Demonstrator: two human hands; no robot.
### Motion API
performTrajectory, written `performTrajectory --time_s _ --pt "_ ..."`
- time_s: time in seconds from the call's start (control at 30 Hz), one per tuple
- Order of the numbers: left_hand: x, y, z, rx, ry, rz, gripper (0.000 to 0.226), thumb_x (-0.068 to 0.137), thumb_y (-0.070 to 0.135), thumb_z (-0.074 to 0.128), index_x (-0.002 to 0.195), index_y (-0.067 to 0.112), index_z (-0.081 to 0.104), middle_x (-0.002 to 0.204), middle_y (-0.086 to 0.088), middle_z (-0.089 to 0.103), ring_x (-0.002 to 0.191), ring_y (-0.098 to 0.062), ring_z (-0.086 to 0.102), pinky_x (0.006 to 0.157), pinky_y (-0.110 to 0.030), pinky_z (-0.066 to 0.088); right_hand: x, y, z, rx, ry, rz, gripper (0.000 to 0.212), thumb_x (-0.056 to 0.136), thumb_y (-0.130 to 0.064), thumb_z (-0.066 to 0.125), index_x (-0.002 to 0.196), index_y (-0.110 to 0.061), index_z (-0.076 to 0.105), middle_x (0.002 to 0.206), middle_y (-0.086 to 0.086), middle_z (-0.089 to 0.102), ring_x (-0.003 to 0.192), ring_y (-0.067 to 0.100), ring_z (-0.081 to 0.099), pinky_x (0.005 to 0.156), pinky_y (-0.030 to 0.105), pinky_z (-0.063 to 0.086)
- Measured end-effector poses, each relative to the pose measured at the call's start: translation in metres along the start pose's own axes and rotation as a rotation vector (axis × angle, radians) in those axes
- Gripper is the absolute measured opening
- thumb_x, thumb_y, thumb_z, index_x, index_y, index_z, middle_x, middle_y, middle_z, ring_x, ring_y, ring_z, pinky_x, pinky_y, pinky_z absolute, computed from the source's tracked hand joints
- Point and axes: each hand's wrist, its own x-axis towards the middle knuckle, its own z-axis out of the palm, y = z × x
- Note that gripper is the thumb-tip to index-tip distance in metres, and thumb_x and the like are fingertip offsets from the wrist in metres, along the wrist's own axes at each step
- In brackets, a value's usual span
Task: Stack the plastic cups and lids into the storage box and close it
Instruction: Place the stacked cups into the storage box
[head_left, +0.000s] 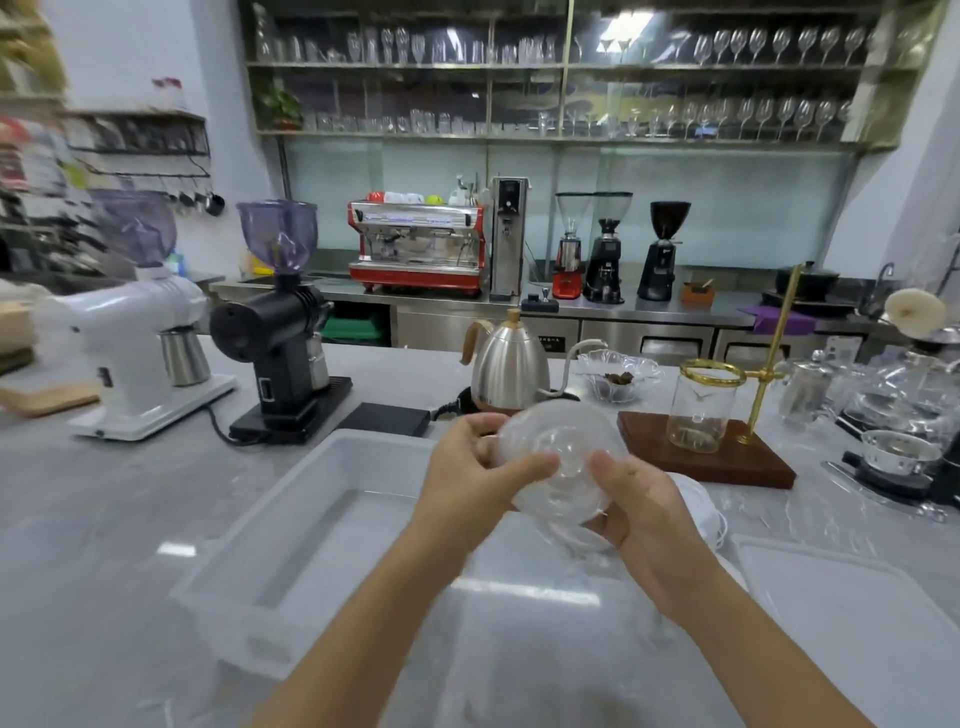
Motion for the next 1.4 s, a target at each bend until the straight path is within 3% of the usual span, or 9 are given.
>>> performTrajectory --time_s 0.23,0.4,0.63,0.77,0.87,0.97,1.23,1.3,1.4 --pt "0.013 0.033 -0.094 0.025 0.108 -0.069 0.043 0.081 0.012 0.080 0.120 0.000 0.065 0.106 -0.017 0.077 0.086 -0.024 0.076 0.069 -0.030 0.061 0.050 -0.007 0.089 -0.175 -0.108 0.072 0.041 0.087 -0.030 0.071 0.107 0.005 0.065 0.101 0.024 0.073 0.092 0.036 0.073 0.079 0.040 0.062" --pt "0.020 0.034 -0.130 -0.103 0.249 -0.269 0.018 0.085 0.011 0.077 0.102 0.006 0.071 0.096 -0.011 0.078 0.081 -0.025 0.072 0.091 -0.041 0.060 0.091 0.011 0.138 -0.319 -0.097 0.198 0.042 0.088 -0.032 0.072 0.109 0.004 0.067 0.109 0.024 0.072 0.093 0.034 0.073 0.083 0.045 0.062" --pt "0.027 0.014 -0.142 -0.230 0.357 -0.595 0.042 0.087 0.022 0.077 0.120 0.003 0.058 0.107 -0.015 0.065 0.090 -0.026 0.065 0.084 -0.044 0.055 0.116 0.042 0.168 -0.559 -0.084 0.398 0.041 0.090 -0.030 0.065 0.120 -0.002 0.058 0.114 0.016 0.065 0.096 0.031 0.067 0.082 0.044 0.062" --pt "0.026 0.009 -0.140 -0.263 0.401 -0.639 0.061 0.090 0.030 0.069 0.130 -0.008 0.044 0.090 -0.013 0.050 0.073 -0.026 0.051 0.097 -0.050 0.051 0.120 0.051 0.174 -0.708 -0.098 0.444 0.032 0.092 -0.024 0.061 0.115 -0.003 0.057 0.090 0.010 0.054 0.083 0.028 0.056 0.082 0.043 0.059" --pt "0.026 0.005 -0.139 -0.273 0.457 -0.645 0.055 0.091 0.029 0.063 0.126 -0.010 0.047 0.089 -0.016 0.055 0.065 -0.025 0.051 0.078 -0.043 0.049 0.121 0.059 0.179 -0.787 -0.105 0.478 0.024 0.093 -0.021 0.060 0.107 -0.003 0.054 0.083 0.010 0.051 0.076 0.028 0.053 0.085 0.047 0.060" --pt "0.019 0.005 -0.136 -0.298 0.476 -0.630 0.028 0.095 0.024 0.058 0.087 -0.002 0.050 0.047 -0.010 0.053 0.034 -0.021 0.044 0.054 -0.029 0.035 0.122 0.067 0.182 -0.840 -0.079 0.514 0.022 0.095 -0.022 0.056 0.102 -0.005 0.044 0.078 0.011 0.049 0.072 0.031 0.057 0.087 0.050 0.059" --pt "0.015 0.005 -0.132 -0.399 0.550 -0.677 0.038 0.095 0.035 0.056 0.095 -0.003 0.057 0.058 -0.009 0.053 0.047 -0.024 0.050 0.051 -0.031 0.038 0.129 0.088 0.183 -0.879 -0.052 0.534 0.022 0.095 -0.022 0.055 0.101 -0.002 0.049 0.079 0.014 0.051 0.076 0.036 0.059 0.084 0.052 0.060" --pt "0.015 0.006 -0.132 -0.404 0.545 -0.697 0.039 0.095 0.038 0.055 0.082 0.001 0.053 0.055 -0.008 0.051 0.049 -0.025 0.050 0.058 -0.033 0.039 0.129 0.092 0.183 -0.874 -0.050 0.532 0.029 0.095 -0.025 0.056 0.109 0.000 0.050 0.083 0.014 0.053 0.075 0.036 0.061 0.081 0.052 0.060" --pt "0.016 0.004 -0.135 -0.351 0.573 -0.725 0.036 0.093 0.040 0.056 0.092 0.004 0.055 0.069 -0.007 0.046 0.062 -0.024 0.044 0.076 -0.037 0.041 0.129 0.096 0.183 -0.896 -0.062 0.491 0.038 0.095 -0.034 0.056 0.117 -0.003 0.052 0.088 0.011 0.054 0.063 0.031 0.061 0.076 0.044 0.062"
